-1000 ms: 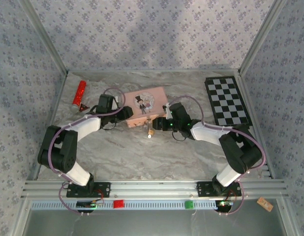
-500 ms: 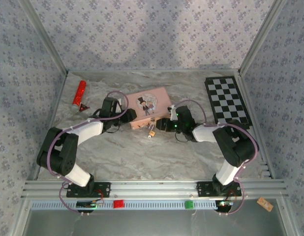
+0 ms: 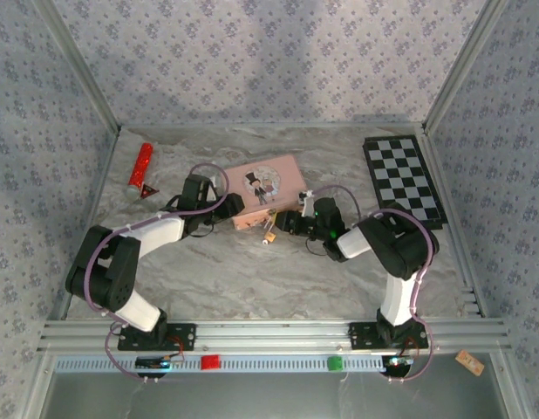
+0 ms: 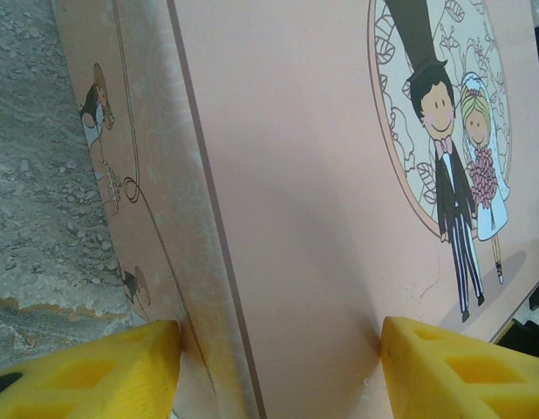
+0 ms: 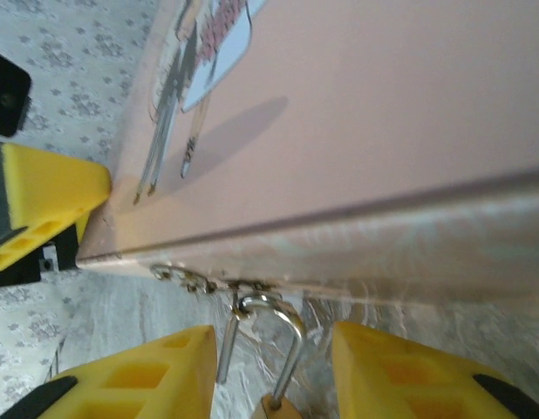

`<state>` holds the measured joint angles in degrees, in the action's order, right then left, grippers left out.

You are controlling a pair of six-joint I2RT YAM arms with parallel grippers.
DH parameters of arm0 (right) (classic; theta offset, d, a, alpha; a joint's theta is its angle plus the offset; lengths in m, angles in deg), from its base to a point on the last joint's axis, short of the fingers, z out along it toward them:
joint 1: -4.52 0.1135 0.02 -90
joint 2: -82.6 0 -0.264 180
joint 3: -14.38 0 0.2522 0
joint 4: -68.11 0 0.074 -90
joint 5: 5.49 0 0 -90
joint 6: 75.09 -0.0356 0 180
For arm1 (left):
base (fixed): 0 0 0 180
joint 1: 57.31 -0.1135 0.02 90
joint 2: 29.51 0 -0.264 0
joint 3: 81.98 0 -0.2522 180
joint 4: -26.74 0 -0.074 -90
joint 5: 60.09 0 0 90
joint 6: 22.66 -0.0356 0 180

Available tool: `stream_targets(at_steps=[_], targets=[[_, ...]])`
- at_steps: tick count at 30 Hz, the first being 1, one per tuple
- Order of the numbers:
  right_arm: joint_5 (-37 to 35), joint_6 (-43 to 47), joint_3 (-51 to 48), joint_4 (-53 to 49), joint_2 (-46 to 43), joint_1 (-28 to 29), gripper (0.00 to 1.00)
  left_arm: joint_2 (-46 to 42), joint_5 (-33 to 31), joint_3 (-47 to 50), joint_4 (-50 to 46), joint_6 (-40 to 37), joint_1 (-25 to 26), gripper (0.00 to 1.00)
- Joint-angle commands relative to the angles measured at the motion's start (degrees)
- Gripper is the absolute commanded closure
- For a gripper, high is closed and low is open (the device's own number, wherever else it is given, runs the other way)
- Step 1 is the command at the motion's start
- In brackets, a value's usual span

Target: Unlock the padlock with the key

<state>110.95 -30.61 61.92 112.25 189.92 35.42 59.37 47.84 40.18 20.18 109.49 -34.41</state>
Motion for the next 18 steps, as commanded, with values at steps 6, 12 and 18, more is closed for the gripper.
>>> stream_targets(at_steps=[6,12,18], targets=[[1.23,-4.54,-0.46,3.7,4.51,0.29,0.67,0.5,0.35,2.84,-4.74,0.56,1.27,0.38],[0.9,-4.14,-1.52,3.78,4.08,0.33,0.72,0.03,-0.01,3.38,-4.39,0.91,1.27,0.39],[0.37,-3.77,-1.83,2.5,3.71,0.57,0.72,-0.68,-1.0,3.55,-5.09,1.1,1.27,0.38]])
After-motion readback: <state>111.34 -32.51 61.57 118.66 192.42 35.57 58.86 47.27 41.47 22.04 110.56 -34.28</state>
